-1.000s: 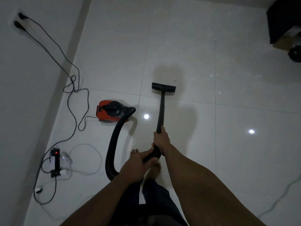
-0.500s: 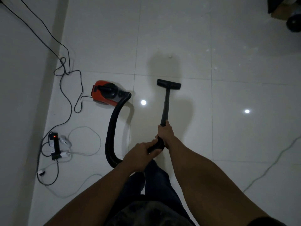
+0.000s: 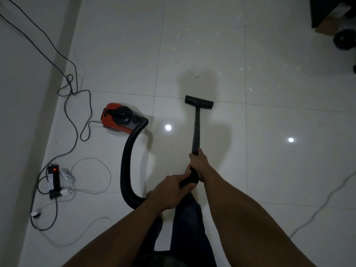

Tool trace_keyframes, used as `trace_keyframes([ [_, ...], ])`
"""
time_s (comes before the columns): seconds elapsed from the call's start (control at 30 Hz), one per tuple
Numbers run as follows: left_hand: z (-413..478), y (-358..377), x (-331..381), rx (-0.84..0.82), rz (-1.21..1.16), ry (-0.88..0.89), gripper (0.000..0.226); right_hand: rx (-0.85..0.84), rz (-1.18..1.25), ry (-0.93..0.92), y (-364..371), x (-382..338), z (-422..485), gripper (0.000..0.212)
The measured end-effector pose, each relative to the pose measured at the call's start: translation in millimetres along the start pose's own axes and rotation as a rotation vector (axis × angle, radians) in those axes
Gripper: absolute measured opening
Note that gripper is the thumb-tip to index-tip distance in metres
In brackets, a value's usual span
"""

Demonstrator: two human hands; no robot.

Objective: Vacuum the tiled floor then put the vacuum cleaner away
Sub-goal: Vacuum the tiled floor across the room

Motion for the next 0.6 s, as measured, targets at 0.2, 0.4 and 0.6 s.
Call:
trace_keyframes([
  [0.2,66.2,5.3,41.7,0.029,-0.054,-0.073,0.057,-0.057,-0.04,0.008,-42.7,-50.2,45.7,0.069],
  [0.4,131.9,-10.9,86.7,0.129,-0.177,-0.107,0.057,-0.11,-0.13,-0.043,-73.2,-123.0,90.6,0.066],
  [0.6,169.2,-40.8,108.6,0.186,-0.239,-0.142,0.058,-0.158,-0.184,-0.059,-71.4,-179.0,114.0,0.07],
])
Point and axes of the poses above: each hand's wrist, its own z-axis towards the middle knuckle, its own y-axis out of the palm, x = y × z, the point moved 8 cm from there along z, towards the middle knuckle, and after that the axes turned 2 degrees about y, right-handed, at the moved point
